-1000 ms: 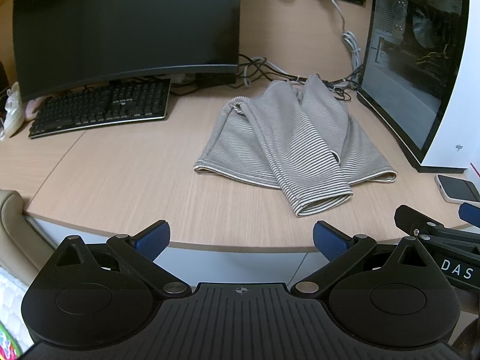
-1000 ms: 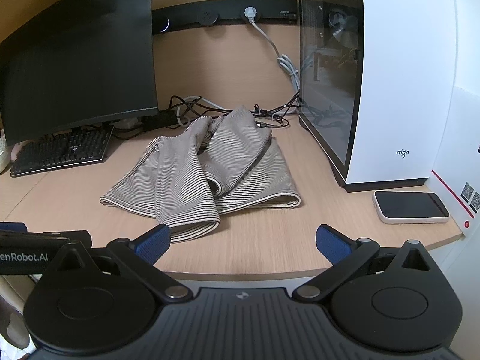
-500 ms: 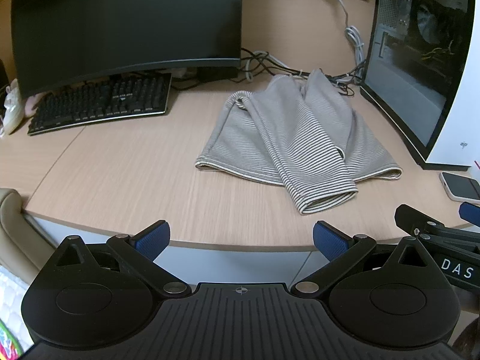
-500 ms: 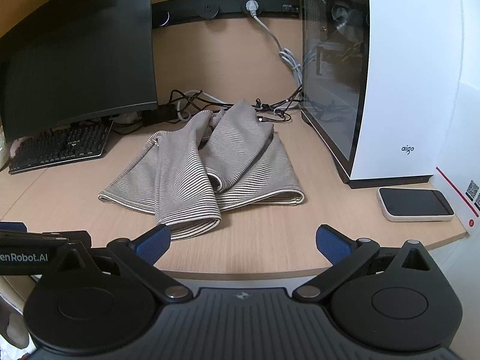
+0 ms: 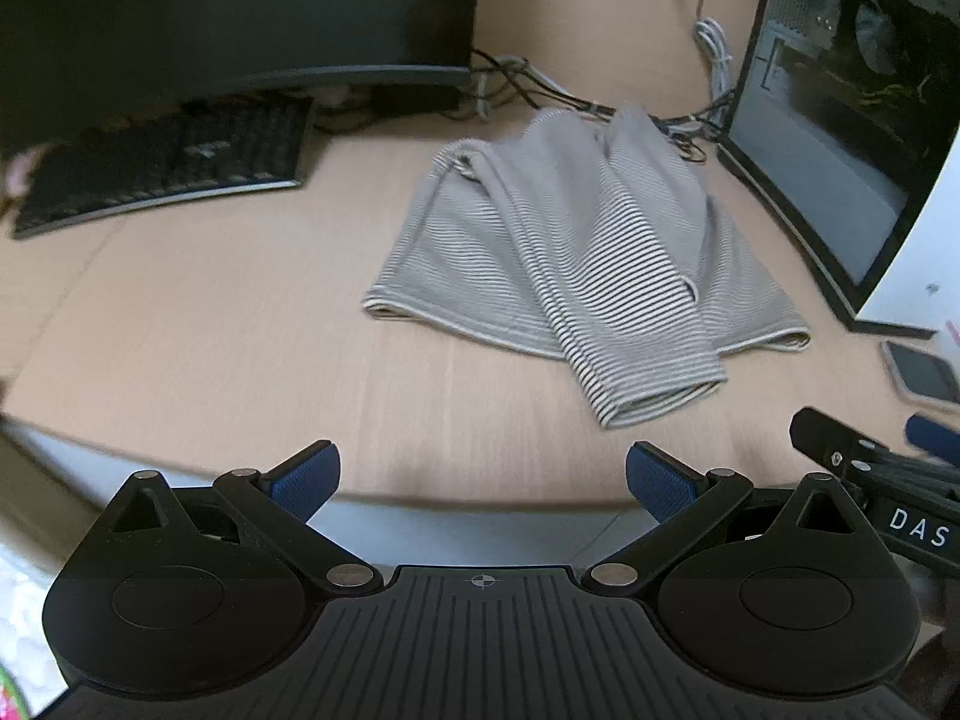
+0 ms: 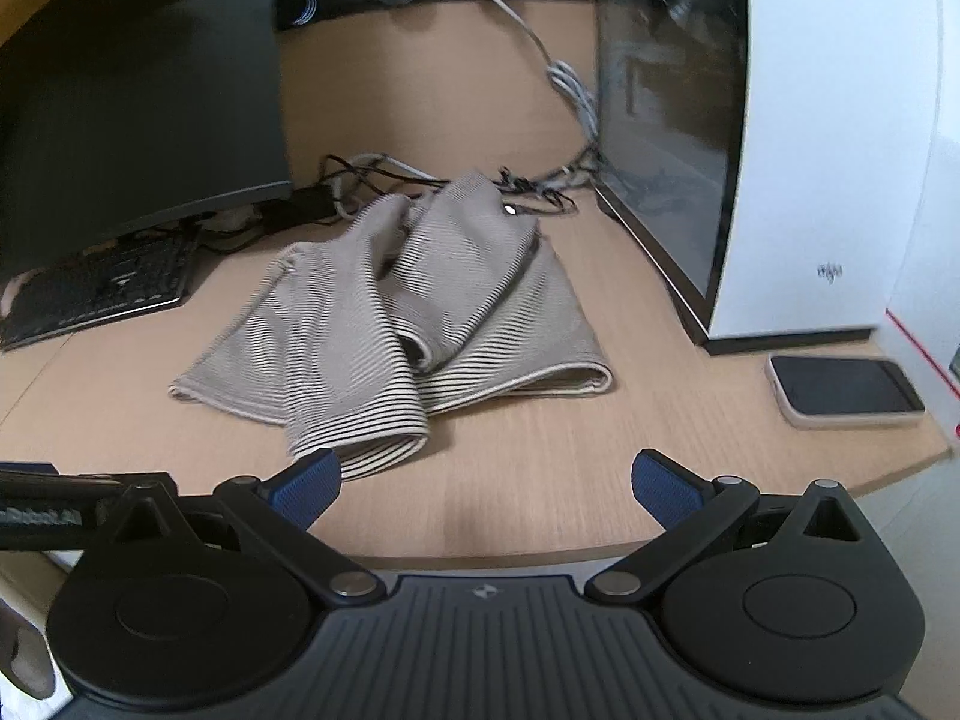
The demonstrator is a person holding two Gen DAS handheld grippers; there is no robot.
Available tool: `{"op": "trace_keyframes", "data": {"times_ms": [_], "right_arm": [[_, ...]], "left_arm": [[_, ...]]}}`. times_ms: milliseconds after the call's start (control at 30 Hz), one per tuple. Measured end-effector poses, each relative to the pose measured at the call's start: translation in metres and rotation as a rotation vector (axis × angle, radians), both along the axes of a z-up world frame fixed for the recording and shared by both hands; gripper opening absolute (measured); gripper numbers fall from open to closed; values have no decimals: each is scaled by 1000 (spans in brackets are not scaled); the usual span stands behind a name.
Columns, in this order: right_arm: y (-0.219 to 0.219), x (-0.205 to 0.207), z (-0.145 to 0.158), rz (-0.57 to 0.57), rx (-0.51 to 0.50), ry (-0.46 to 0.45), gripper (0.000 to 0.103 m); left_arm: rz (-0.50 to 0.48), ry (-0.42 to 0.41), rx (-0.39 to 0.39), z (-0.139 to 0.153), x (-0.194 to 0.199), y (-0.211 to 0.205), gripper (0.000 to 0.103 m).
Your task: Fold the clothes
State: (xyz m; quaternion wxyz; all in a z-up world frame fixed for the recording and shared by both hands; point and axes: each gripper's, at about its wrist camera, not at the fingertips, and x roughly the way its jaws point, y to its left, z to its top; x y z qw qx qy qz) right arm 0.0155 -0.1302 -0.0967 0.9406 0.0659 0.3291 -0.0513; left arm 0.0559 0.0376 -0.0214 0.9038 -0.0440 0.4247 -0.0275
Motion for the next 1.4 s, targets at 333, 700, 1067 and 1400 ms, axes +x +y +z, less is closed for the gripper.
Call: {"op": "trace_keyframes", "data": {"times_ms": [333,700,1067,1400], "right_arm": [[-17,46,-3,-177,298,-38,103],[-4,101,3,-288,328,-44,103],[-57,232,-57,32,457,85,103],[-37,170,-45,255,447,142,103]], "left_arm": [[-213,23,-170,-12,113,32,103],[-325,75,-238,-58,225,24,103],[-287,120,-152,-69,184,26,103],[-182,184,-321,-43,179,56,103]]}}
